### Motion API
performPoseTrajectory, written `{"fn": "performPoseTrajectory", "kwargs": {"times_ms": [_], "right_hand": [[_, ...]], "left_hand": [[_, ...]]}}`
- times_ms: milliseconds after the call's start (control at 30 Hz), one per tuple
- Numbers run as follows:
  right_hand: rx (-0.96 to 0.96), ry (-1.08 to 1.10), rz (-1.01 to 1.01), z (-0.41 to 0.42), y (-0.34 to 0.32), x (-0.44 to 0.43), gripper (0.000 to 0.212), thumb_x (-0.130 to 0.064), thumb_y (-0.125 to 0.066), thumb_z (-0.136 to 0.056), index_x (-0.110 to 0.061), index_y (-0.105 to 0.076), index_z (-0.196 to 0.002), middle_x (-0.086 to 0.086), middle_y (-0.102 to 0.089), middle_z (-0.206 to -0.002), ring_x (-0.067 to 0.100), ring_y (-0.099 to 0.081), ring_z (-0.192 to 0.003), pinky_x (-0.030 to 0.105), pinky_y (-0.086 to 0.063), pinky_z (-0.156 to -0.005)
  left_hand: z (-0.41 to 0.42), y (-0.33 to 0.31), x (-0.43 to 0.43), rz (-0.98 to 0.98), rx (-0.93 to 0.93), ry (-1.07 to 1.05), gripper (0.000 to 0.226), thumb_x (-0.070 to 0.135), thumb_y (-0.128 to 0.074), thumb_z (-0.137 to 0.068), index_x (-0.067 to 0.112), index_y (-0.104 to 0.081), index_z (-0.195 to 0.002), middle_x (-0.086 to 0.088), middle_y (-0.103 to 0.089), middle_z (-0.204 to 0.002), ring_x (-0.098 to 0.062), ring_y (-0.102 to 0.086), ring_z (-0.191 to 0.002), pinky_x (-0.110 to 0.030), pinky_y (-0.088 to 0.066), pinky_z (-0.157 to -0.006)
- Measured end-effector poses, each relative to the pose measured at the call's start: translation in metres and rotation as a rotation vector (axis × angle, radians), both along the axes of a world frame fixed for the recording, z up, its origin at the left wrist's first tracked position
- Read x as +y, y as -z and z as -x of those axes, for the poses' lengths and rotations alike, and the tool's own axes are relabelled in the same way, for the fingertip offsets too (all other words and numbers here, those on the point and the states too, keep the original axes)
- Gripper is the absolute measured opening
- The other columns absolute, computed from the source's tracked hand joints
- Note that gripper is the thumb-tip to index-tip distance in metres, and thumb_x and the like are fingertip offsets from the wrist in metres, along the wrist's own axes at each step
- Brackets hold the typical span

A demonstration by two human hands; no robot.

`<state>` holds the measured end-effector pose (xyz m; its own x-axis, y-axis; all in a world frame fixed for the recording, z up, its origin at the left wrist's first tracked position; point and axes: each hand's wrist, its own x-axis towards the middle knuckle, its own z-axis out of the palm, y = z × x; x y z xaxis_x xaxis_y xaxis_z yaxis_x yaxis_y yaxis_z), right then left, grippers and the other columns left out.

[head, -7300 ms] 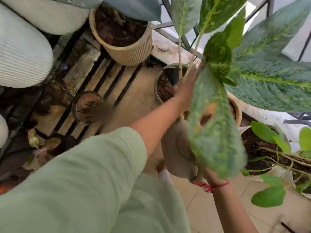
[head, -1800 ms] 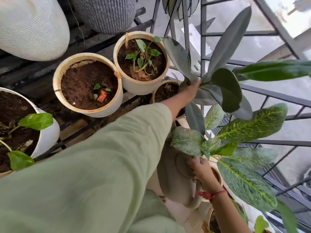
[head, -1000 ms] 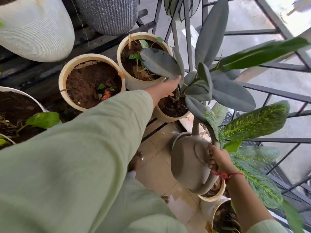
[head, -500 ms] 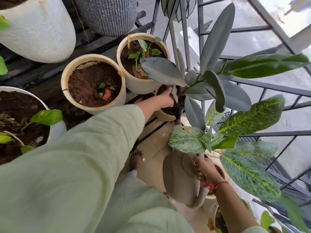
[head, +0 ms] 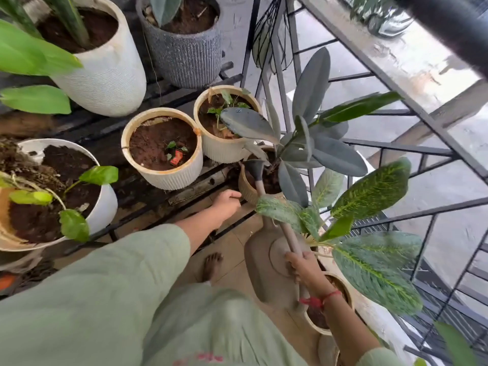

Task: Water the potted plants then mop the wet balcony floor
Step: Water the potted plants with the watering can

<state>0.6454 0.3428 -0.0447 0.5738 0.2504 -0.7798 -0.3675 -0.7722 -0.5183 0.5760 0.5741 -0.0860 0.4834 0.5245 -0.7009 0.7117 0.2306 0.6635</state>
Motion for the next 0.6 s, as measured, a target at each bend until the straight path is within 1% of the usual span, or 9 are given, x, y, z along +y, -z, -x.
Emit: {"fn": "performPoseTrajectory", "kwargs": {"times_ms": [67,167,300,367,400,467,533,600], "right_hand": [[-0.011,-0.08,-0.021,-0.001,-0.013,-0.001,0.03,-0.011,-0.059,-0.082,-0.014,-0.043,-0.056,0.002,-0.038,-0.044,0.012,-0.029,-0.03,0.015,-0.022,-0.033],[-0.054,-0.176,-0.047,-0.007,-0.035,0.0,0.032,-0.012,-0.06,-0.081,-0.015,-0.042,-0.054,0.0,-0.039,-0.042,0.011,-0.031,-0.029,0.015,-0.022,-0.034],[-0.076,-0.287,-0.119,-0.005,-0.061,-0.009,0.031,-0.009,-0.059,-0.079,-0.014,-0.044,-0.053,-0.001,-0.041,-0.041,0.01,-0.033,-0.029,0.015,-0.024,-0.034],[-0.062,-0.309,-0.165,-0.001,-0.071,-0.014,0.029,-0.008,-0.058,-0.081,-0.013,-0.046,-0.055,-0.005,-0.042,-0.036,0.009,-0.034,-0.028,0.014,-0.025,-0.033],[-0.055,-0.32,-0.186,0.002,-0.076,-0.016,0.028,-0.008,-0.058,-0.082,-0.013,-0.047,-0.056,-0.006,-0.043,-0.036,0.009,-0.034,-0.029,0.014,-0.025,-0.033],[-0.019,-0.317,-0.243,0.007,-0.087,-0.021,0.029,-0.008,-0.057,-0.085,-0.013,-0.047,-0.058,-0.004,-0.041,-0.039,0.01,-0.032,-0.03,0.014,-0.023,-0.033],[0.018,-0.273,-0.321,0.01,-0.096,-0.022,0.034,-0.005,-0.054,-0.087,-0.012,-0.043,-0.056,-0.002,-0.038,-0.04,0.01,-0.029,-0.028,0.012,-0.021,-0.033],[0.031,-0.248,-0.386,0.013,-0.104,-0.025,0.038,-0.003,-0.053,-0.088,-0.011,-0.04,-0.053,-0.003,-0.035,-0.037,0.008,-0.027,-0.026,0.011,-0.019,-0.033]], "left_hand": [[0.015,-0.009,-0.018,0.003,0.005,-0.018,0.031,0.01,-0.053,-0.092,0.013,-0.059,-0.122,-0.009,-0.057,-0.125,-0.024,-0.054,-0.115,-0.03,-0.042,-0.095],[0.026,-0.024,-0.044,0.064,-0.013,-0.101,0.034,0.023,-0.056,-0.094,0.013,-0.054,-0.126,-0.01,-0.056,-0.129,-0.026,-0.052,-0.119,-0.036,-0.042,-0.1],[0.032,-0.041,-0.071,0.11,-0.013,-0.196,0.058,0.045,-0.052,-0.093,0.014,-0.038,-0.141,-0.01,-0.047,-0.139,-0.029,-0.047,-0.126,-0.042,-0.04,-0.106],[0.035,-0.048,-0.078,0.154,-0.025,-0.236,0.063,0.052,-0.045,-0.094,0.015,-0.033,-0.144,-0.01,-0.041,-0.146,-0.032,-0.042,-0.131,-0.043,-0.037,-0.108],[0.038,-0.051,-0.082,0.187,-0.065,-0.262,0.06,0.051,-0.041,-0.096,0.017,-0.034,-0.144,-0.008,-0.04,-0.147,-0.031,-0.042,-0.131,-0.04,-0.038,-0.105],[0.044,-0.058,-0.092,0.289,-0.178,-0.345,0.048,0.043,-0.033,-0.101,0.02,-0.034,-0.144,-0.002,-0.045,-0.142,-0.024,-0.045,-0.128,-0.031,-0.04,-0.093],[0.048,-0.061,-0.097,0.317,-0.247,-0.381,0.046,0.038,-0.03,-0.103,0.018,-0.034,-0.145,-0.007,-0.048,-0.141,-0.023,-0.047,-0.128,-0.029,-0.039,-0.092],[0.049,-0.068,-0.101,0.277,-0.265,-0.336,0.049,0.042,-0.034,-0.101,0.014,-0.042,-0.141,-0.008,-0.055,-0.132,-0.022,-0.053,-0.116,-0.03,-0.042,-0.088]]}}
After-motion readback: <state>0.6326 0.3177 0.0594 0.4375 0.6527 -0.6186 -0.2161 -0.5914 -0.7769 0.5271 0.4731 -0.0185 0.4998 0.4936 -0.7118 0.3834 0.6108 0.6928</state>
